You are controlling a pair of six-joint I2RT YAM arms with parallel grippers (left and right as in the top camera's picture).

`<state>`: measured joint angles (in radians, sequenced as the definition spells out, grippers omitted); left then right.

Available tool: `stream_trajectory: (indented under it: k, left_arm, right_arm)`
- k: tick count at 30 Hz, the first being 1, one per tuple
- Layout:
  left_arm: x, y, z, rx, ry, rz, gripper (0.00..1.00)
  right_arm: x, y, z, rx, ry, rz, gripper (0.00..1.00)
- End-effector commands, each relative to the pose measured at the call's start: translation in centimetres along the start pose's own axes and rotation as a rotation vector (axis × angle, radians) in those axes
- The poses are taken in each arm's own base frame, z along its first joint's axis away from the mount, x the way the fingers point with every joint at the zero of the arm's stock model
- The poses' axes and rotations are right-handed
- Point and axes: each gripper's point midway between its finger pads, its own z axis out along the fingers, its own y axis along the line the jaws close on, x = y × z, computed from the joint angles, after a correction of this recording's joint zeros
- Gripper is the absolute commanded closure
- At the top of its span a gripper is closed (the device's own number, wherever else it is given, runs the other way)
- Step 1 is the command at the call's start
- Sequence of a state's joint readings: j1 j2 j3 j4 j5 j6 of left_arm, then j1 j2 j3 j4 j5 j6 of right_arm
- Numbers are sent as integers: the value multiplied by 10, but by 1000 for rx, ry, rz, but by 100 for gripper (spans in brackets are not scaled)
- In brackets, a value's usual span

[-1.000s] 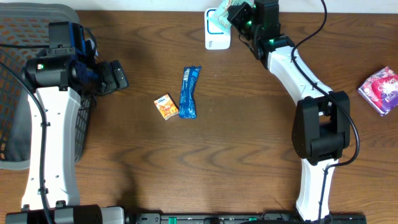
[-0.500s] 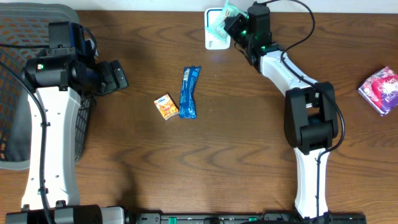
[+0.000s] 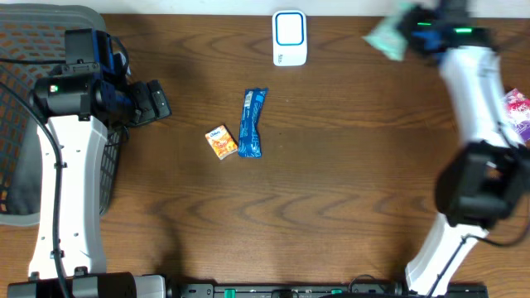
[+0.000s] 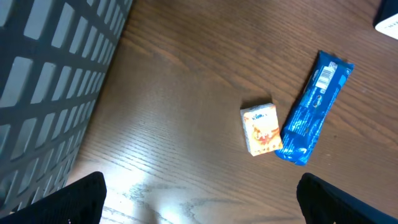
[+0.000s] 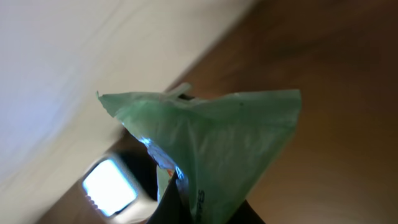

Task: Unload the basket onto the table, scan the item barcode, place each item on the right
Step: 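Carry the wipes pack to the right edge beside the purple pack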

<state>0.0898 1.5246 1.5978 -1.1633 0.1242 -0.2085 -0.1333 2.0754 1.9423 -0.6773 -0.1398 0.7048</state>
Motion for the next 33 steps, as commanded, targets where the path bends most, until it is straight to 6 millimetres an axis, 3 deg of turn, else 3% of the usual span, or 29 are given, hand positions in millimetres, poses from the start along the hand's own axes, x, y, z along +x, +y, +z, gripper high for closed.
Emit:
stream_trajectory:
  k: [1, 4, 8, 11, 13, 15, 16, 21, 24, 30, 32, 33]
  left_arm:
    - [0, 2, 0, -10, -1, 3, 2]
    - [0, 2, 0, -10, -1, 3, 2]
    - [0, 2, 0, -10, -1, 3, 2]
    - [0, 2, 0, -10, -1, 3, 2]
    - [0, 2, 0, -10, -1, 3, 2]
    - [0, 2, 0, -10, -1, 3, 2]
    - [0, 2, 0, -10, -1, 3, 2]
    - [0, 2, -1, -10, -2, 3, 2]
    - [0, 2, -1, -10, -2, 3, 2]
    - [0, 2, 0, -10, -1, 3, 2]
    - [0, 2, 0, -10, -1, 3, 2]
    - [0, 2, -1, -10, -2, 3, 2]
  right_arm:
    - [-29, -67, -19, 196, -36, -79, 99]
    - [-40, -141, -31, 385, -4, -90, 99]
    - [-40, -186, -27, 443, 70, -140, 99]
    - [-33, -203, -18, 452, 121, -151, 96]
    - [-29, -208, -11, 456, 141, -150, 80]
    - [-26, -210, -6, 459, 149, -148, 45]
    - [-25, -210, -5, 459, 151, -143, 36]
    - [-19, -187, -13, 356, 177, -120, 29]
    - [-19, -167, -29, 285, 179, -109, 29]
    - [-7, -106, -83, 94, 200, -117, 28]
    - [3, -77, -106, 16, 210, -140, 25]
    - [14, -56, -121, -39, 225, -181, 19]
